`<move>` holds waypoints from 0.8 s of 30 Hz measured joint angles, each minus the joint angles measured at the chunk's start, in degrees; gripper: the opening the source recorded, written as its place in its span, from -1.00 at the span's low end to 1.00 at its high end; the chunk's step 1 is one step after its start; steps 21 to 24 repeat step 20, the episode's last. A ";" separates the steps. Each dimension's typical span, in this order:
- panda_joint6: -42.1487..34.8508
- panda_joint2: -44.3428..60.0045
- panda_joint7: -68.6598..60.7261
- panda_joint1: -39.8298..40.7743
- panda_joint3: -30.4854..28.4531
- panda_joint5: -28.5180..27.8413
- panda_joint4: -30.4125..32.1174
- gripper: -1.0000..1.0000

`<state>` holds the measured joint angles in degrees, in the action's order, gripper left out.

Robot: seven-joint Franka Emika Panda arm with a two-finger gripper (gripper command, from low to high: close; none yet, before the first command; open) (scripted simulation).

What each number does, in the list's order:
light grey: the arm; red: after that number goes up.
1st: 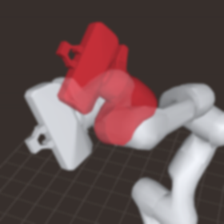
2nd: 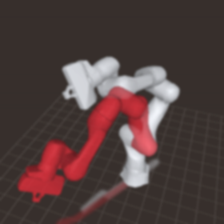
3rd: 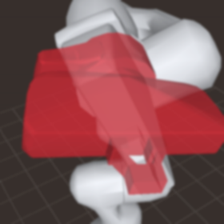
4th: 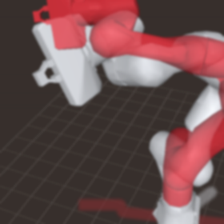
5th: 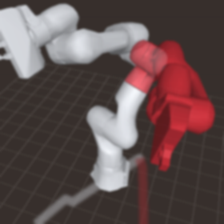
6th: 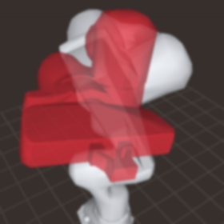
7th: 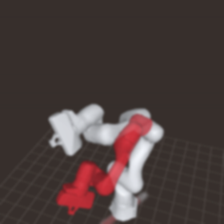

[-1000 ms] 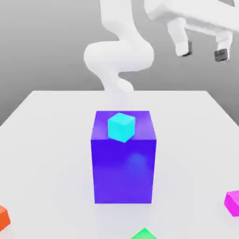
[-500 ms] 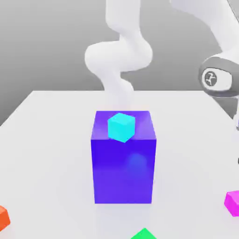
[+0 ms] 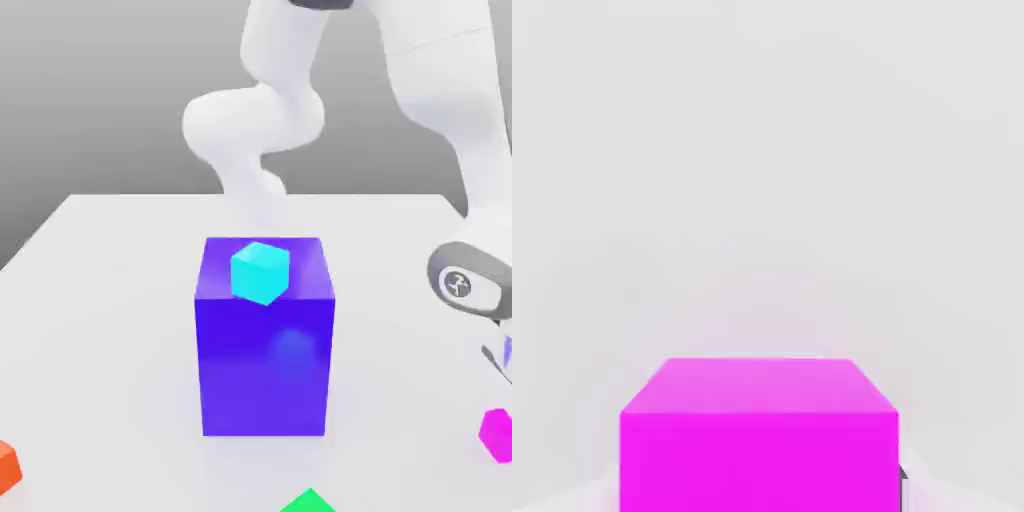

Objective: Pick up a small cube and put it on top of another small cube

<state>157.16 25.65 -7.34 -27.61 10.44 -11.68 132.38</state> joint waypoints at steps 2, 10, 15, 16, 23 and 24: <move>-2.95 -3.88 -1.26 0.93 1.28 1.71 0.89 -1.00; -8.72 -9.01 11.73 8.96 -8.53 9.57 -0.14 -1.00; -8.68 -7.52 20.78 14.43 -14.98 14.44 -1.80 -1.00; -7.11 -5.58 21.45 15.09 -15.42 15.25 -2.19 -1.00; -5.42 -3.63 21.66 15.53 -15.51 15.84 -2.44 1.00; -5.42 -3.63 21.66 15.53 -15.51 15.84 -2.44 1.00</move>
